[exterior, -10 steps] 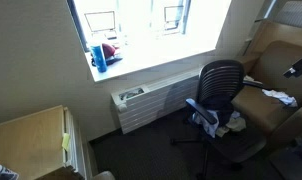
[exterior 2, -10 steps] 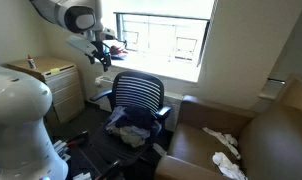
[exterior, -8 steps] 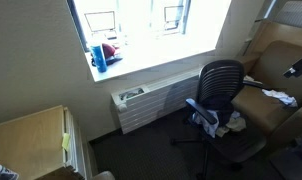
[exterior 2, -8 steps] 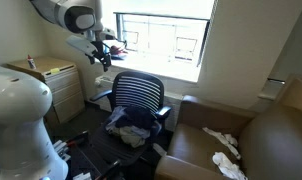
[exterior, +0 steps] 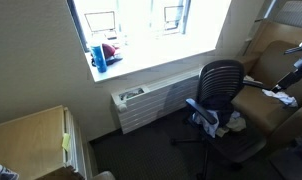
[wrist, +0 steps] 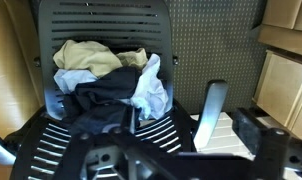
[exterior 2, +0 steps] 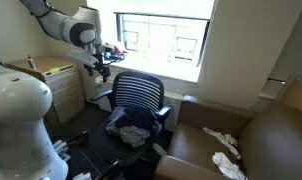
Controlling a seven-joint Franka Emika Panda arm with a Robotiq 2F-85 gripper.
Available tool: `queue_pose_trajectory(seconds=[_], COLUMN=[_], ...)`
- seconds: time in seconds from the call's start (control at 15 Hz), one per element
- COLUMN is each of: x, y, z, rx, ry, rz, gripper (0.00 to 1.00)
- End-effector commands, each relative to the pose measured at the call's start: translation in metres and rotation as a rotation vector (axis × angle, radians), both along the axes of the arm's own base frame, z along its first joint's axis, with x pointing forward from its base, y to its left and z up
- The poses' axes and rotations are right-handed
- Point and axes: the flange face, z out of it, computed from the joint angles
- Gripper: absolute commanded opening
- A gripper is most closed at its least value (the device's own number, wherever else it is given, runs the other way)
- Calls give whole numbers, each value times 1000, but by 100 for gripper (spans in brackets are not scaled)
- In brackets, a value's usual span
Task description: Pick up the blue shirt from the black chair and hang it on the armrest of the brown chair
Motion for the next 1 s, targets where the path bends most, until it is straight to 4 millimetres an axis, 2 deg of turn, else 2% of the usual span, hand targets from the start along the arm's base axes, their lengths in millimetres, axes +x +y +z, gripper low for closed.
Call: queue_pose_trajectory(seconds=[0.0, 0.07, 0.13, 0.27, 0.33, 0.47, 0.6, 0.73, 0.8, 0.93], x=[27, 11, 16, 22, 16, 22, 16, 19, 27, 42], y=[-15, -6, -11, -15, -24, -53, -73, -90, -92, -78], z=[-38, -22, -32, -40, -40, -96, -128, -170, -186, -217], rx=[-15, -8, -12, -16, -59, -123, -153, -180, -190, -188], ry=[17, 14, 21, 32, -8, 42, 72, 123, 134, 167], rz=[-6, -18, -20, -23, -15, -131, -236, -345, -406, -515], gripper=[100, 100, 100, 100, 100, 100, 100, 100, 100, 100])
